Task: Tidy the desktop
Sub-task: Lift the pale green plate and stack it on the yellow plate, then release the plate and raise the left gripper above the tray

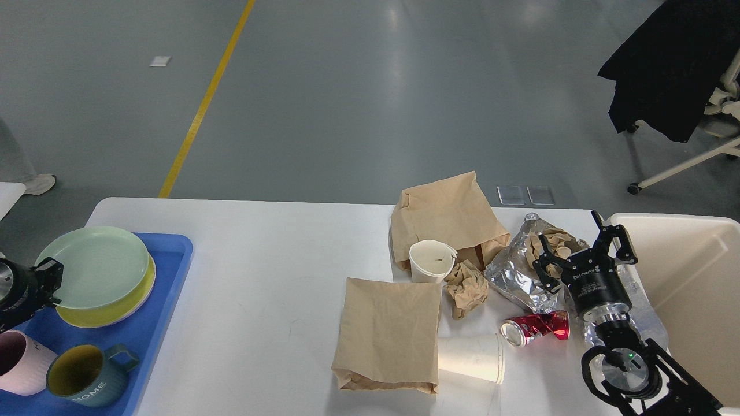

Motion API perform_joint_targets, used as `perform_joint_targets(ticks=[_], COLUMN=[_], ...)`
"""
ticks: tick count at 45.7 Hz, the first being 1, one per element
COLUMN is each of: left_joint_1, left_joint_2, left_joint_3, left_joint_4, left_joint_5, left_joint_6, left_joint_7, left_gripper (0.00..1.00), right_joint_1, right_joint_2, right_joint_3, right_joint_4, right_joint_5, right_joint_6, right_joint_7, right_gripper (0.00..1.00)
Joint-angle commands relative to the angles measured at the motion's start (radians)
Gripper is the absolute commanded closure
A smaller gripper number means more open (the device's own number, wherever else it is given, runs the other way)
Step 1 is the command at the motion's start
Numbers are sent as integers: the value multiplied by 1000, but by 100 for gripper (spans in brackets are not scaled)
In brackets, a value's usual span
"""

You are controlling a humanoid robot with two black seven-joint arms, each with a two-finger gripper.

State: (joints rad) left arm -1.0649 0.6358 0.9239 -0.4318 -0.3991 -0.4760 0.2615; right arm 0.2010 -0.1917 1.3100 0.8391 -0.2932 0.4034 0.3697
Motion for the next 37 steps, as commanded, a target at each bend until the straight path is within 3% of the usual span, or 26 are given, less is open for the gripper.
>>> perform_joint_targets(ticks=[1, 27, 30, 33, 37], left_joint_1=[3, 28, 28, 28, 28], left_joint_2=[-7, -11, -11, -11, -11], left_joint_3=[1, -14, -16, -19, -30], left_joint_4=[-8, -10, -10, -10, -10], left_joint_5=[0, 12, 12, 12, 12], left_joint_6=[-1, 46, 46, 50, 50], left_joint_7=[4, 5, 5, 2, 2], left_gripper=[100, 99, 91, 75, 67], right_joint_1=[0, 0, 0, 0, 0], right_joint_2=[0, 0, 0, 0, 0], right_joint_3=[0, 0, 0, 0, 0], right_joint_4=[0, 0, 0, 0, 0], right_joint_5=[-3, 0, 0, 0, 0], right_joint_6=[0, 0, 0, 0, 0], right_joint_7=[0, 0, 0, 0, 0], right_gripper=[0, 0, 0, 0, 0])
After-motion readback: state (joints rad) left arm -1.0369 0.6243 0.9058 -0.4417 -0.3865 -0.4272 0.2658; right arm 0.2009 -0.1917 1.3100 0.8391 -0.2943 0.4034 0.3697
